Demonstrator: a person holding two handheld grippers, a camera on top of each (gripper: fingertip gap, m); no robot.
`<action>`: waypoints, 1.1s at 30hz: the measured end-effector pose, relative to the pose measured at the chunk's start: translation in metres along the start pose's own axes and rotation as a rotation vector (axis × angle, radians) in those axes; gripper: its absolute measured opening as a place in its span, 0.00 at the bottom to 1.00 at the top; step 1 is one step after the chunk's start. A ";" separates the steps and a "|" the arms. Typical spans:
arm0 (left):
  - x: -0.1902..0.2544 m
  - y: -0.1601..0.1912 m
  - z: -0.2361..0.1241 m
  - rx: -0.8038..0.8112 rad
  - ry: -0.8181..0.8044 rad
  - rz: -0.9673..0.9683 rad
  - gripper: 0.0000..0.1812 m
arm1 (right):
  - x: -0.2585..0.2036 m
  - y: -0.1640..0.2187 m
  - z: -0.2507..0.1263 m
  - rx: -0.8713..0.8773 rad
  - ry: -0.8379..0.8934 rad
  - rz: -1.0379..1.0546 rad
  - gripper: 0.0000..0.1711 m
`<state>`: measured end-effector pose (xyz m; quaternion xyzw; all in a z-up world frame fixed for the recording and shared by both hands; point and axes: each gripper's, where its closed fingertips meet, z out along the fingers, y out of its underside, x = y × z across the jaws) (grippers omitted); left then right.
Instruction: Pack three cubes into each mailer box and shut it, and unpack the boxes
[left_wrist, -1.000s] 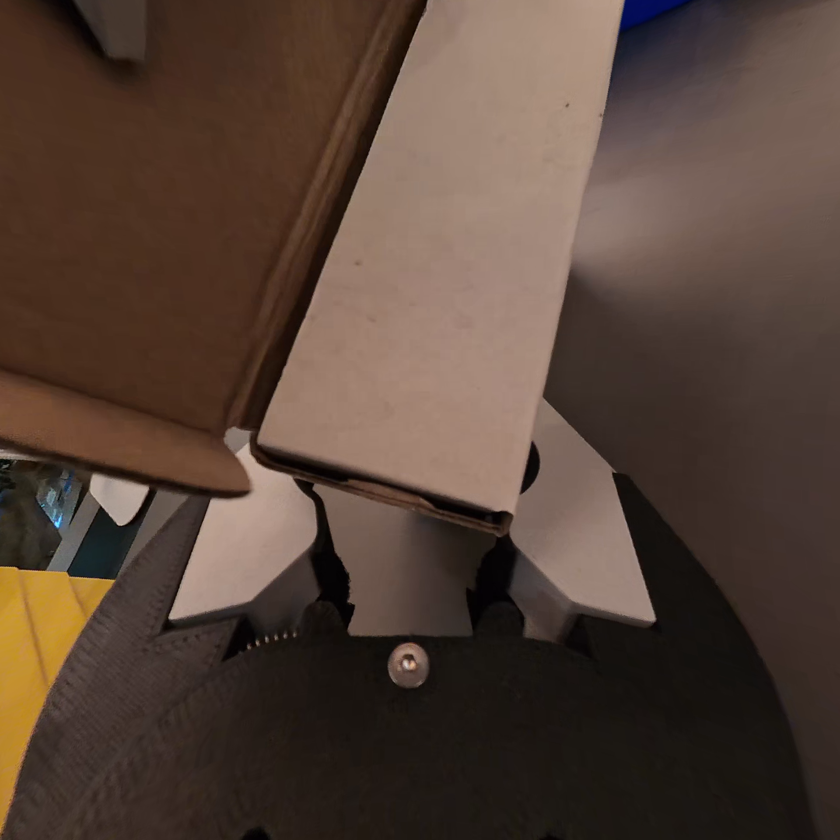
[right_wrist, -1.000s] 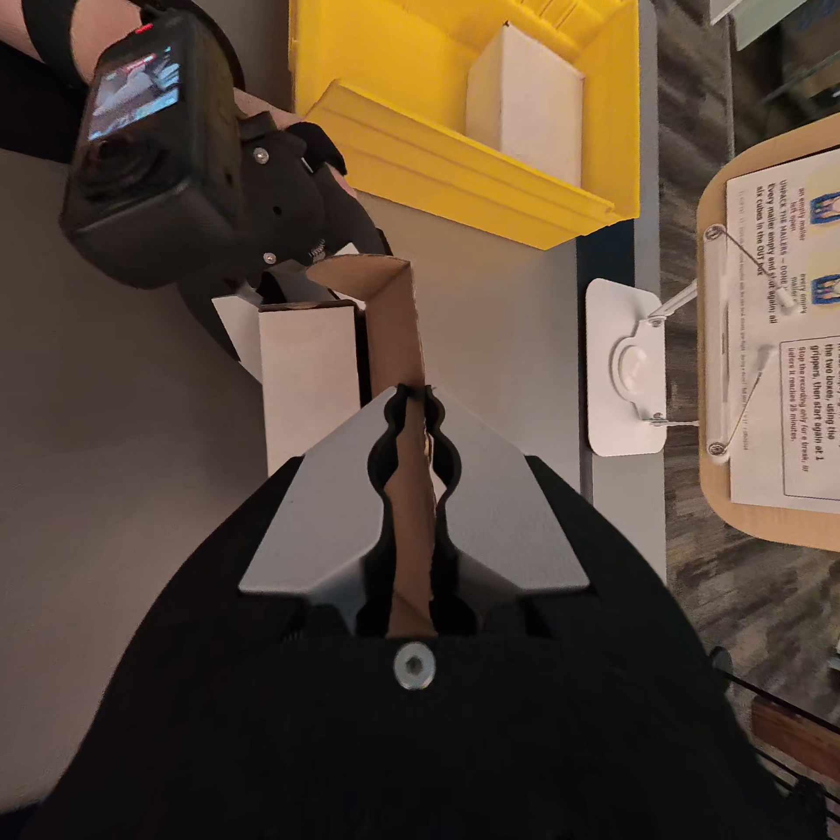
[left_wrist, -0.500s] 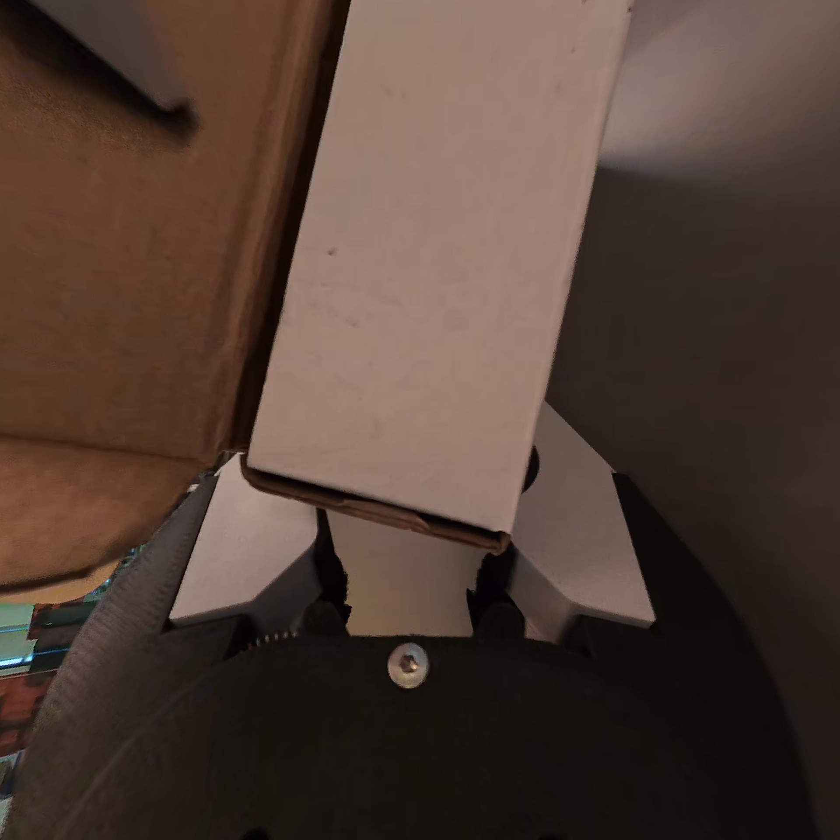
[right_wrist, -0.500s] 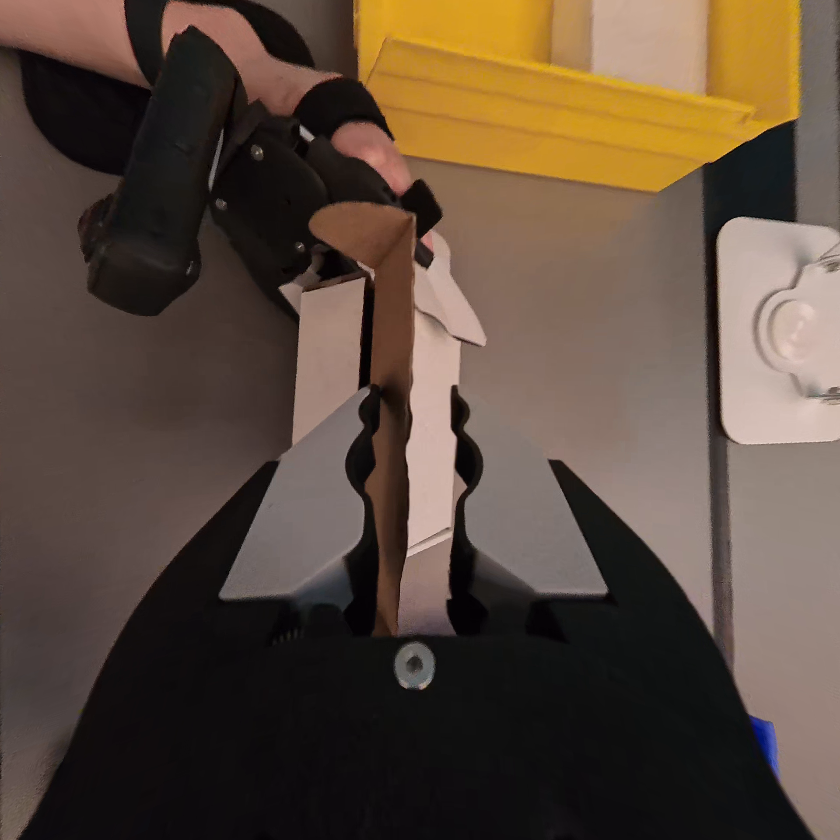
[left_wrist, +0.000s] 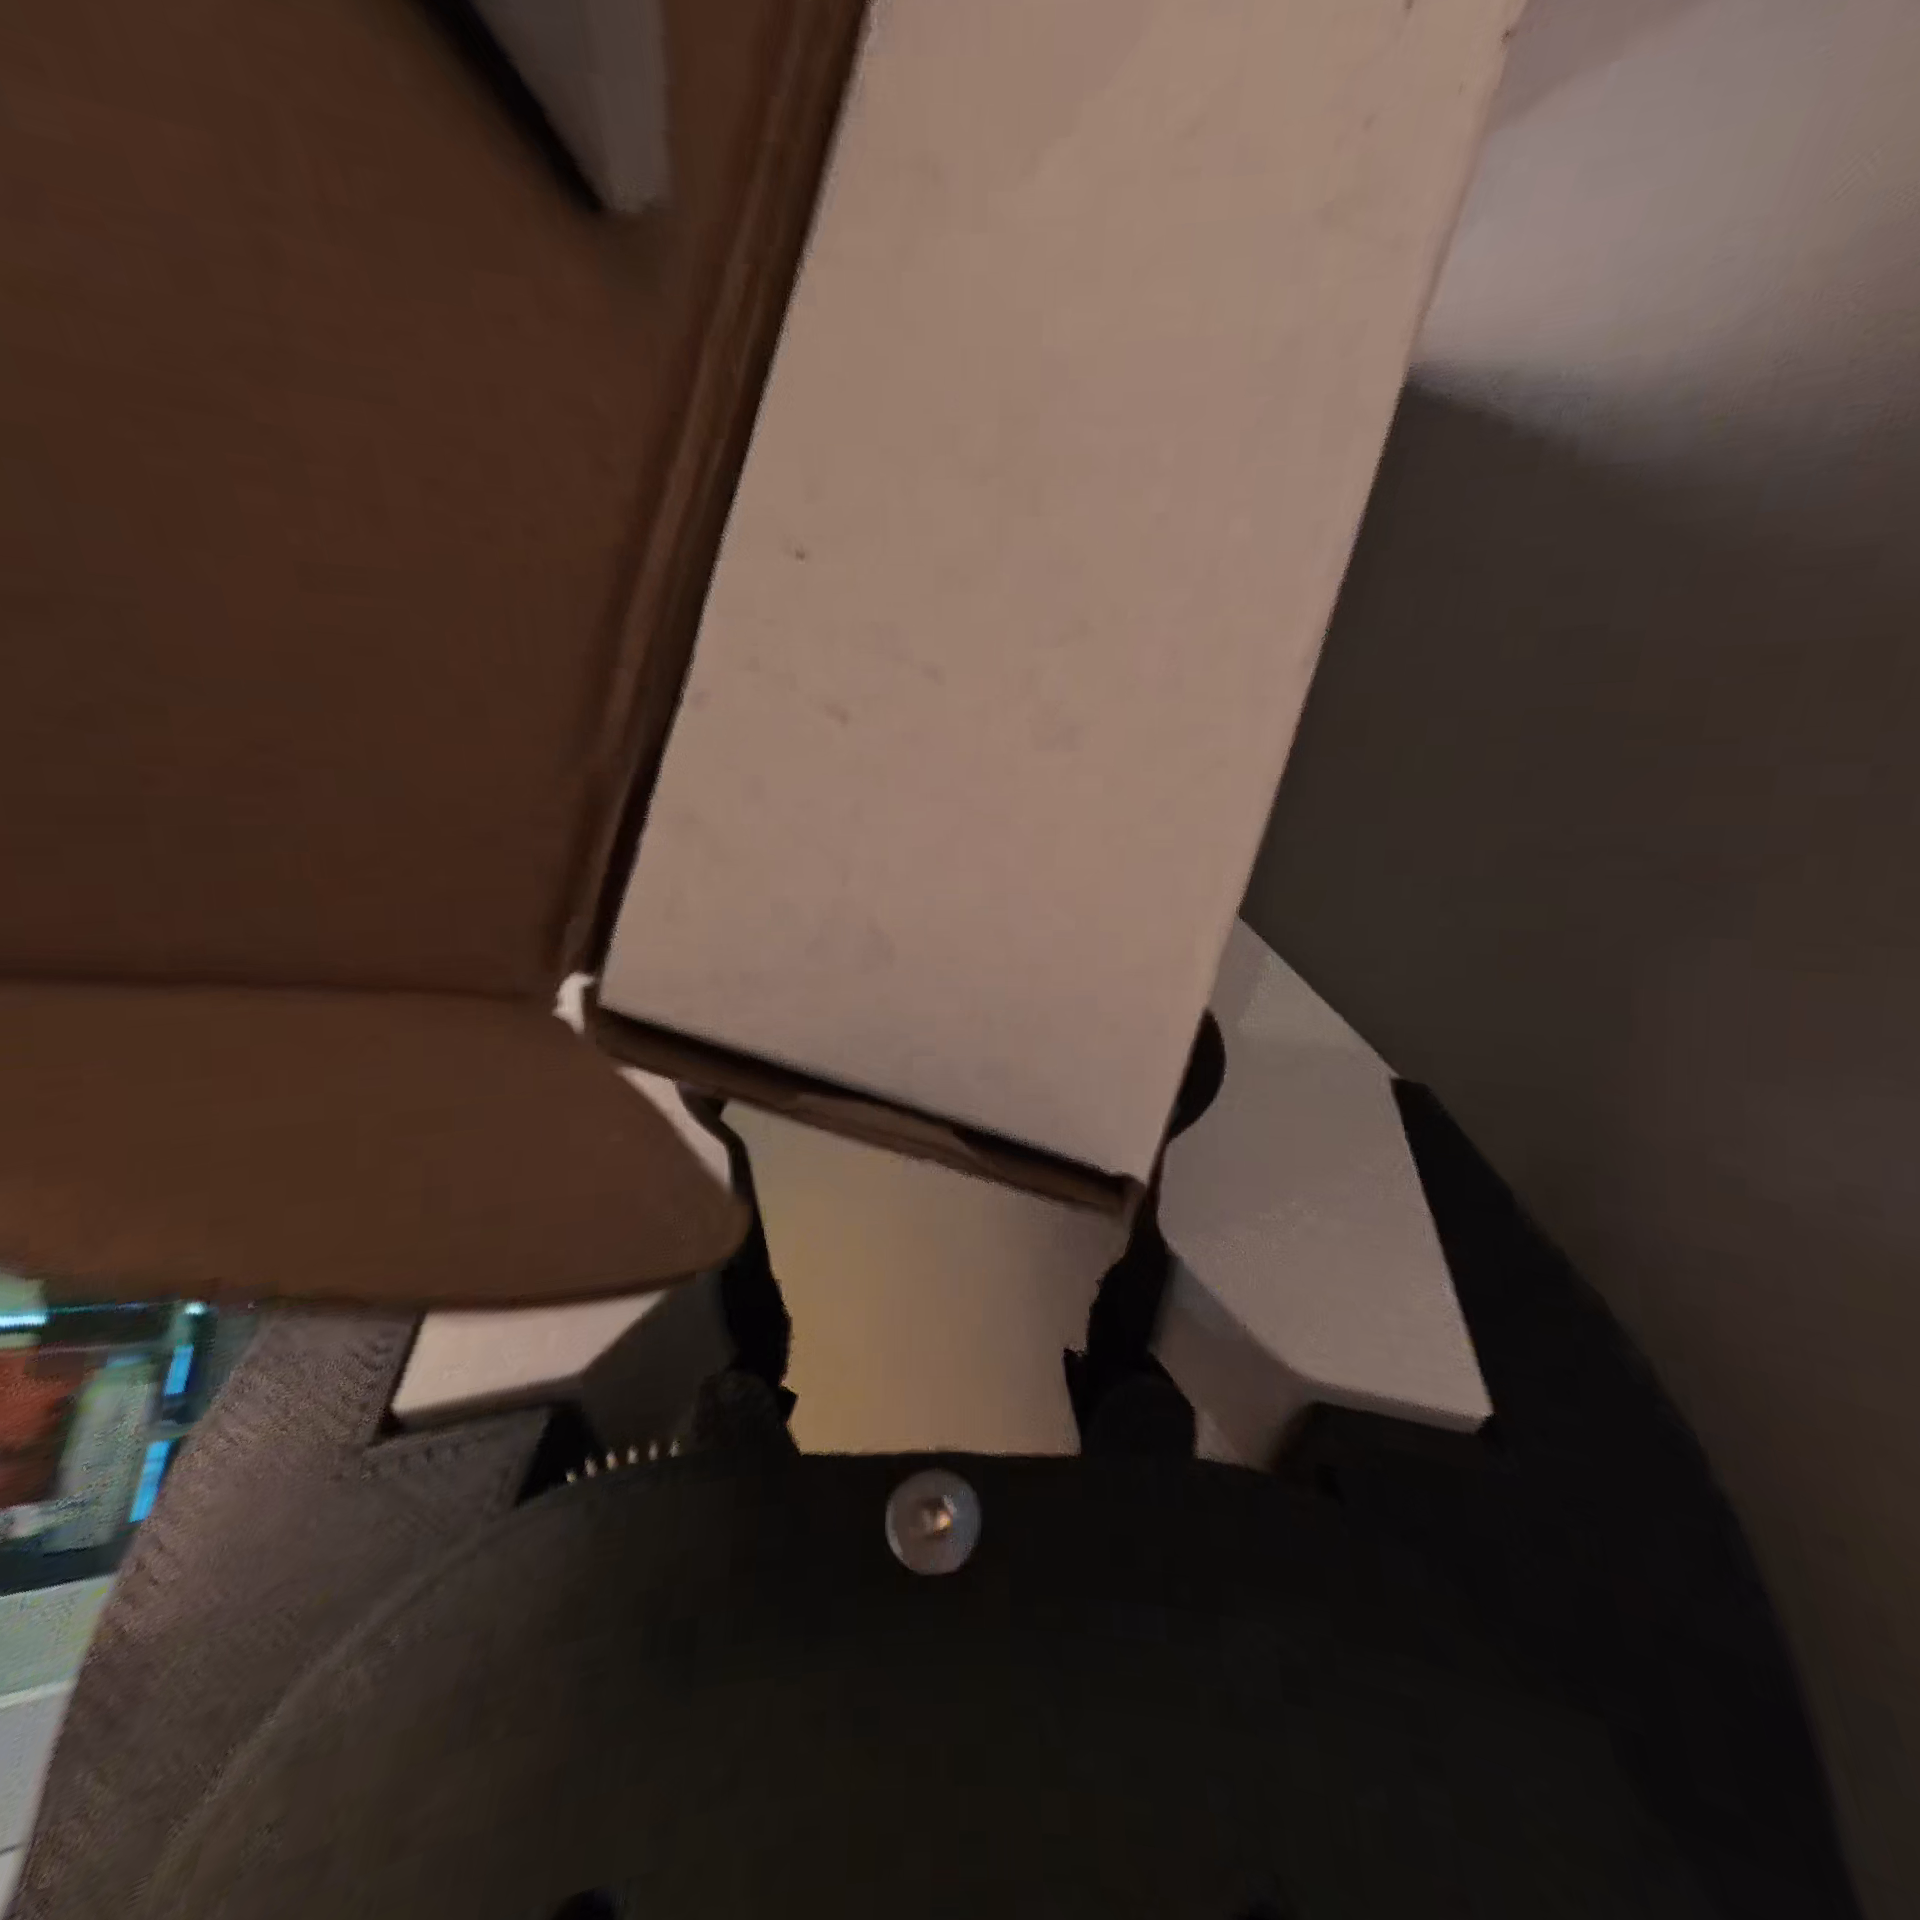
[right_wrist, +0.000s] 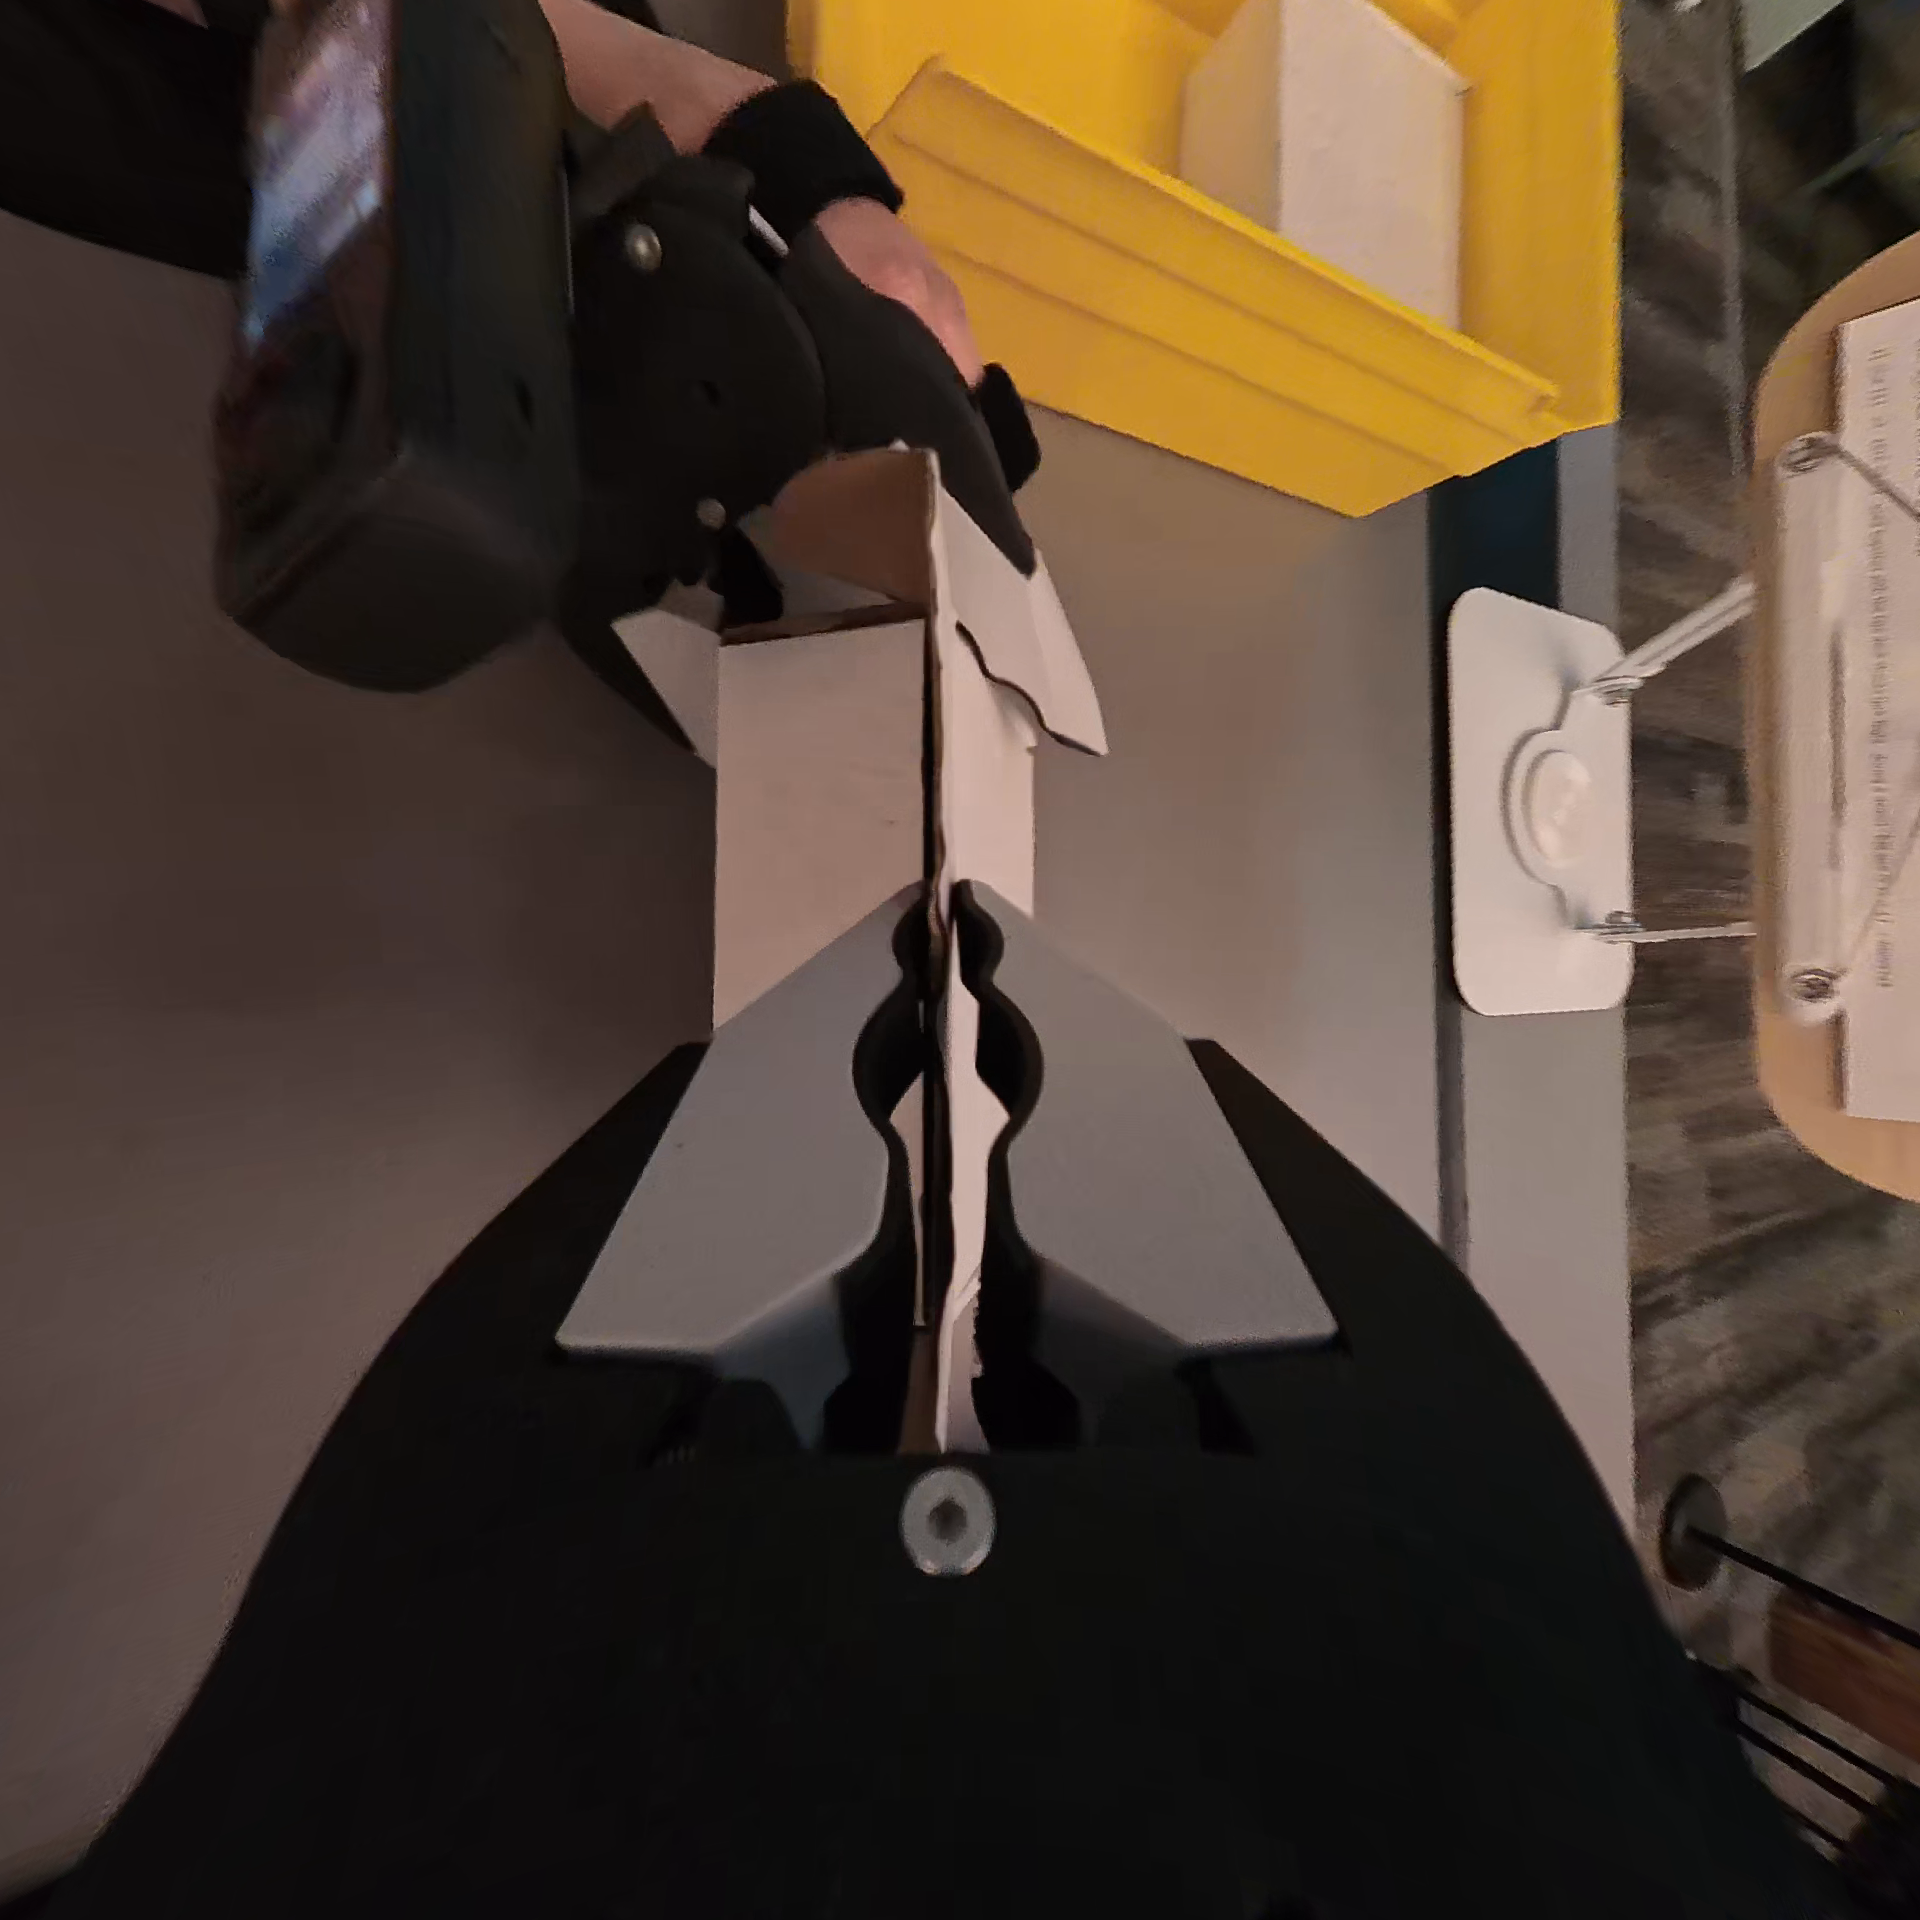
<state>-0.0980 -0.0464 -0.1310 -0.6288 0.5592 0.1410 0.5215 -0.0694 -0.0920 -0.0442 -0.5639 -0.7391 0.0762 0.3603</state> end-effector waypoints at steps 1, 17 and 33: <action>-0.001 -0.002 -0.003 0.010 0.013 -0.036 0.46 | 0.002 0.000 0.001 0.008 0.027 -0.005 0.01; -0.054 -0.052 -0.086 0.332 -0.185 -0.272 0.53 | 0.017 0.003 0.004 0.053 0.092 0.039 0.01; 0.018 -0.077 -0.036 0.147 -0.044 0.008 0.45 | 0.021 0.004 0.004 0.038 0.069 0.053 0.01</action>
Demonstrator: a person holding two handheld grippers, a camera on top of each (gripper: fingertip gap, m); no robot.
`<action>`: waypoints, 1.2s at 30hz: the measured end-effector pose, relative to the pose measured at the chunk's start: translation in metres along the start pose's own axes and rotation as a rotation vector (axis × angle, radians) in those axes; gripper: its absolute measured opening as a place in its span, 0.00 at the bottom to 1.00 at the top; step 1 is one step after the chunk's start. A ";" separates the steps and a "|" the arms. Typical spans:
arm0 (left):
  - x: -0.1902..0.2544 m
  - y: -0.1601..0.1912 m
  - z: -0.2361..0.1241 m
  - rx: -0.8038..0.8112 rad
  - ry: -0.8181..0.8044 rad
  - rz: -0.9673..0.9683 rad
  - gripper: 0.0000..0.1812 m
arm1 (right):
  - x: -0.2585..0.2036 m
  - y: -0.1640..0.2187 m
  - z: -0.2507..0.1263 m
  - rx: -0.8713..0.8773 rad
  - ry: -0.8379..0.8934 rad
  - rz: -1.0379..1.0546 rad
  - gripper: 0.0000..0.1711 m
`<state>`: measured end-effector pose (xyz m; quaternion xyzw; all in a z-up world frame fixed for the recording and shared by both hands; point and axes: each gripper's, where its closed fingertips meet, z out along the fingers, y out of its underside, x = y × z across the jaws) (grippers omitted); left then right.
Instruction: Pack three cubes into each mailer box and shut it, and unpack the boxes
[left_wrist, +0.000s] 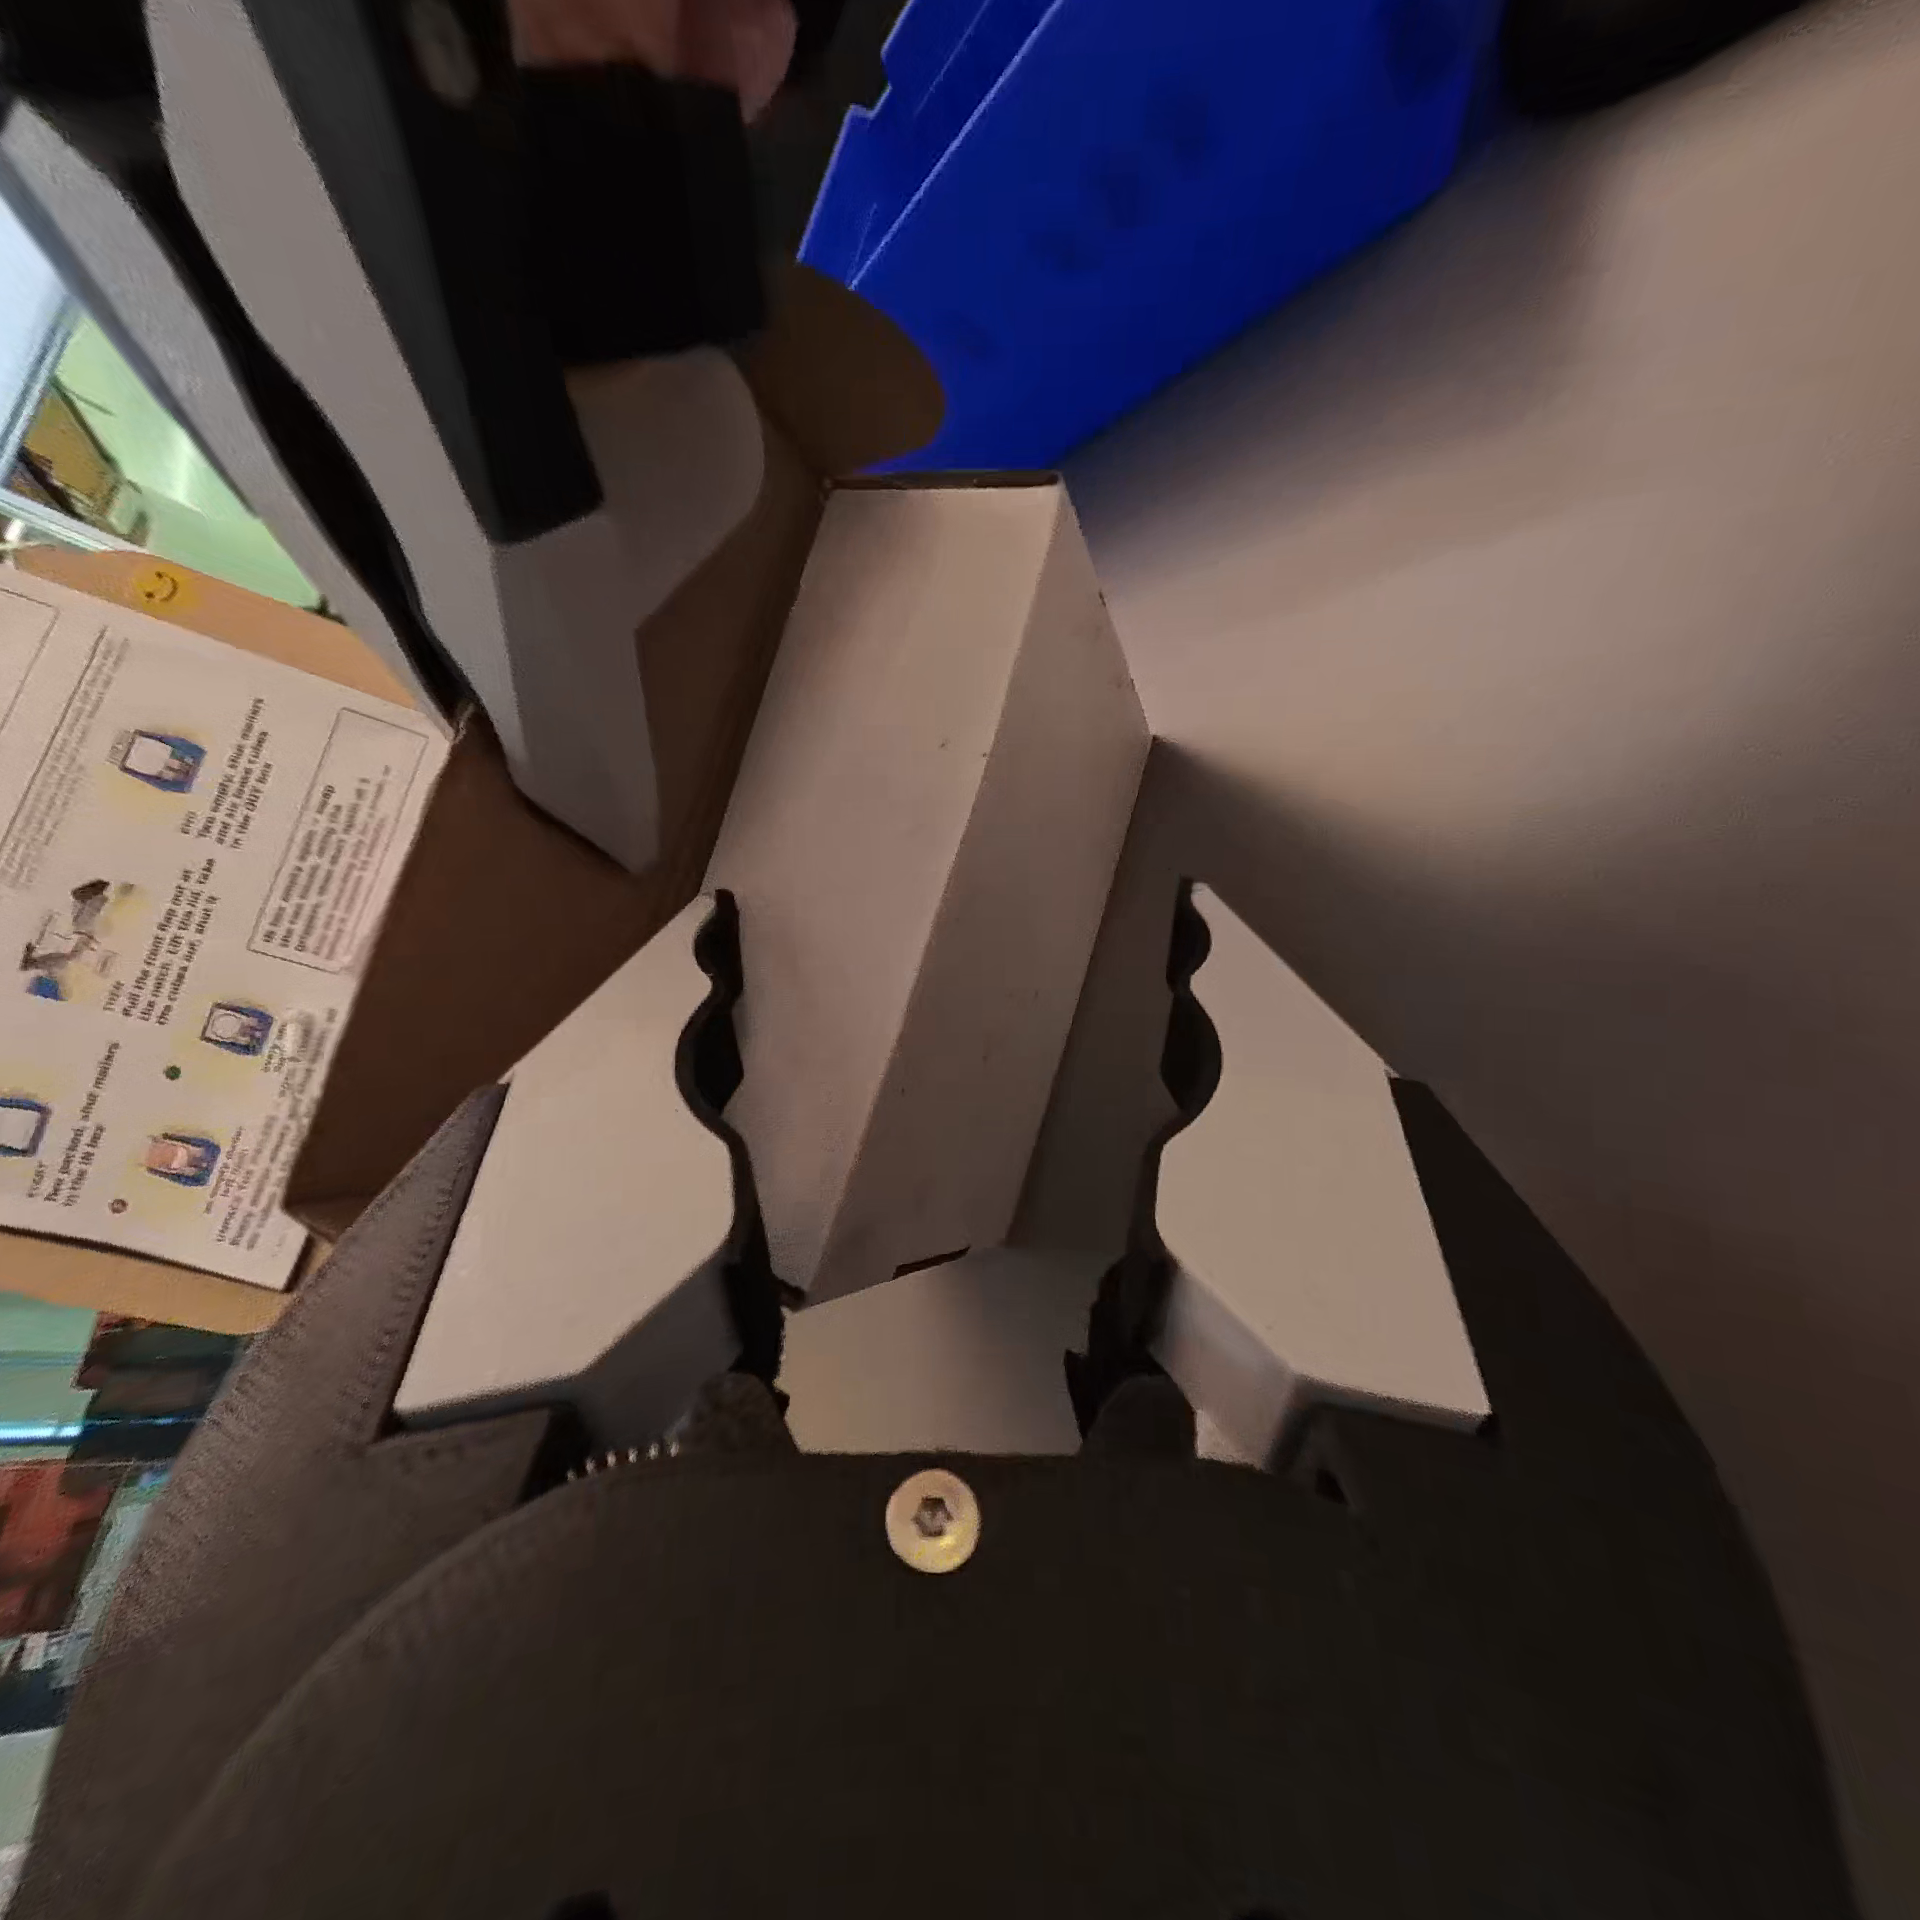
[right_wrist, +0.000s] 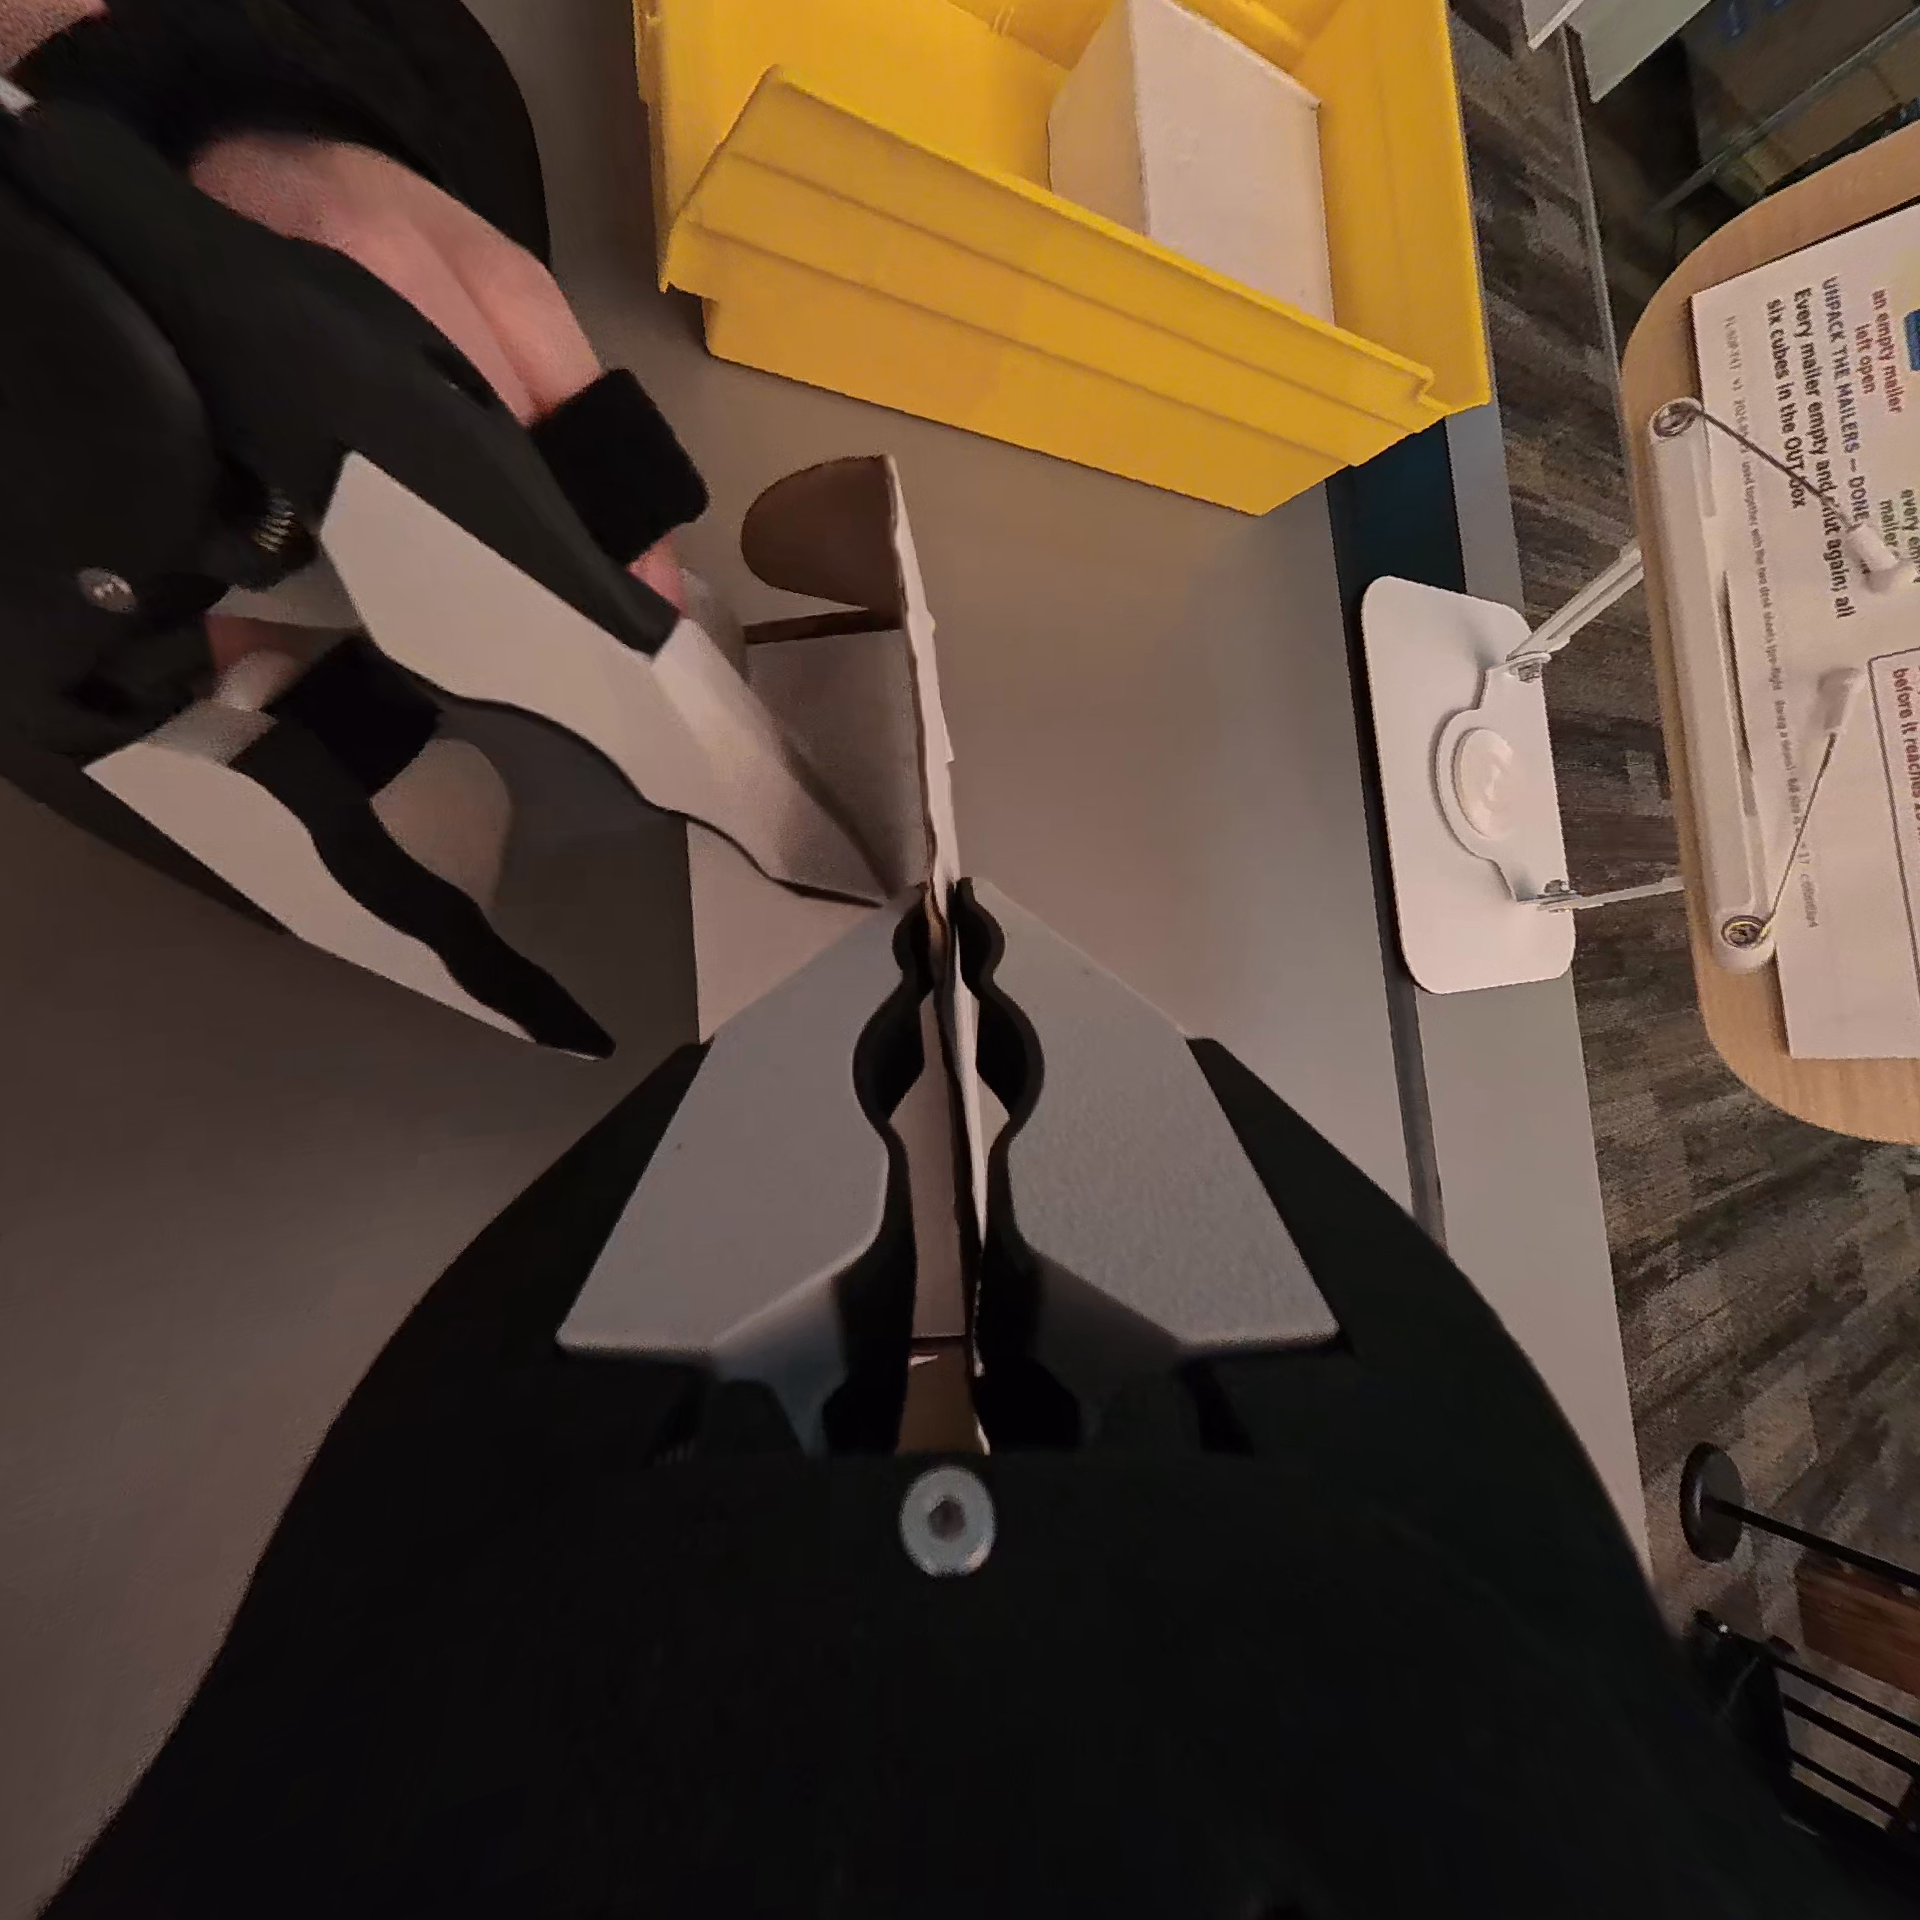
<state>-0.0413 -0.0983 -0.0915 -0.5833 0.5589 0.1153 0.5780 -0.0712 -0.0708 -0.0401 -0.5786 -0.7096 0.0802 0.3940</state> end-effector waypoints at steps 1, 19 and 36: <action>0.001 0.000 0.001 -0.006 -0.009 0.010 0.46 | 0.001 0.000 0.000 -0.004 0.001 -0.005 0.01; 0.001 -0.017 -0.014 0.070 -0.091 0.097 0.48 | 0.015 -0.007 -0.005 -0.067 0.011 -0.033 0.01; 0.009 0.004 0.000 -0.073 -0.024 0.033 0.43 | 0.043 -0.010 -0.002 -0.131 0.062 -0.076 0.01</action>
